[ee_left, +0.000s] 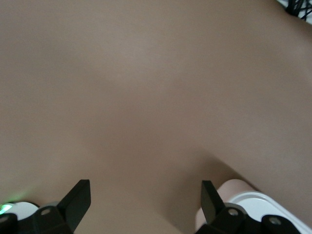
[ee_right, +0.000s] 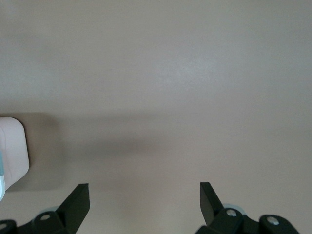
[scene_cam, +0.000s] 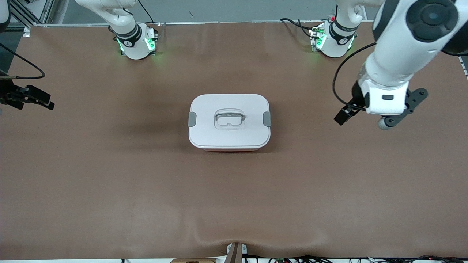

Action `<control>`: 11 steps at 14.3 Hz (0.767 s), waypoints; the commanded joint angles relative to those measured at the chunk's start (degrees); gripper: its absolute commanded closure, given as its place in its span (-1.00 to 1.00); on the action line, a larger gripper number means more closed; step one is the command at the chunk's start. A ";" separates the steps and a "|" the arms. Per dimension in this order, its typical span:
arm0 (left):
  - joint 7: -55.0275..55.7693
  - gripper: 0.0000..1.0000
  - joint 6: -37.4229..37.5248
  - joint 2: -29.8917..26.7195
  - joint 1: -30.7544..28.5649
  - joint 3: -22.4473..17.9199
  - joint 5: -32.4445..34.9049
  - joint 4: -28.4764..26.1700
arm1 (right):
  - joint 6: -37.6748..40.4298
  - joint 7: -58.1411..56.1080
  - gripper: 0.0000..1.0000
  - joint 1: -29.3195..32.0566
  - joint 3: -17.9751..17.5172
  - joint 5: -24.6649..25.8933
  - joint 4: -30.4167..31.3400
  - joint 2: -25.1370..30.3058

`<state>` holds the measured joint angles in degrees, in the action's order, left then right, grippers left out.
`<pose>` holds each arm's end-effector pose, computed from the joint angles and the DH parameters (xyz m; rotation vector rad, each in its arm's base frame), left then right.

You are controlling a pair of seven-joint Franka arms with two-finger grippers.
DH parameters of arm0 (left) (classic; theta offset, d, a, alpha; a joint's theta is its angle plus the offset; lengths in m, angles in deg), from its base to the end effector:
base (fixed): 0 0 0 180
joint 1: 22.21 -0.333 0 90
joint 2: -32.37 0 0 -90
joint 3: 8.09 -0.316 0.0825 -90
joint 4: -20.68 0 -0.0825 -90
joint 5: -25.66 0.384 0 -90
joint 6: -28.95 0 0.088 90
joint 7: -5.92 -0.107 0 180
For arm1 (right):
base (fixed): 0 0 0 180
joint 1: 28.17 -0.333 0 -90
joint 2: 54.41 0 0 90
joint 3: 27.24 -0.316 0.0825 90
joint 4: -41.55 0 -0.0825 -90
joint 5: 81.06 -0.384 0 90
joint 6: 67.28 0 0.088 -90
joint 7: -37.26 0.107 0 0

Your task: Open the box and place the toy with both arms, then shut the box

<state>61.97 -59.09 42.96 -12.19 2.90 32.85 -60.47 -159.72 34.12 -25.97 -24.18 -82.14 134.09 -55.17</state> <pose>0.5741 -0.1941 0.5890 -2.8908 -0.9167 -0.0127 0.5590 -0.0493 0.5999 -3.1218 0.0592 0.0213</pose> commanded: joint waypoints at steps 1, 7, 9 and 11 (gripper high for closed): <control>-13.45 -1.00 3.30 -2.59 -5.60 0.70 -1.12 -1.47 | 0.77 -0.56 -1.00 0.08 -0.34 0.73 -0.26 0.49; -34.84 -1.00 2.96 -10.15 -11.42 -0.89 -5.69 -8.59 | 0.77 -0.47 -1.00 -0.19 -0.26 0.73 -0.34 0.50; -43.10 -1.00 3.14 -12.69 -13.09 -0.89 -5.69 -10.68 | 1.90 -0.47 -1.00 -0.01 -0.26 0.73 -0.43 0.50; -44.98 -1.00 3.14 -16.38 -13.45 -0.89 -5.69 -14.28 | 2.17 -0.47 -1.00 -0.18 -0.26 0.81 -0.43 0.50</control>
<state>20.17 -55.50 31.95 -24.62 1.91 28.08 -69.00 -158.60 34.08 -26.16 -24.35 -82.13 134.03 -55.17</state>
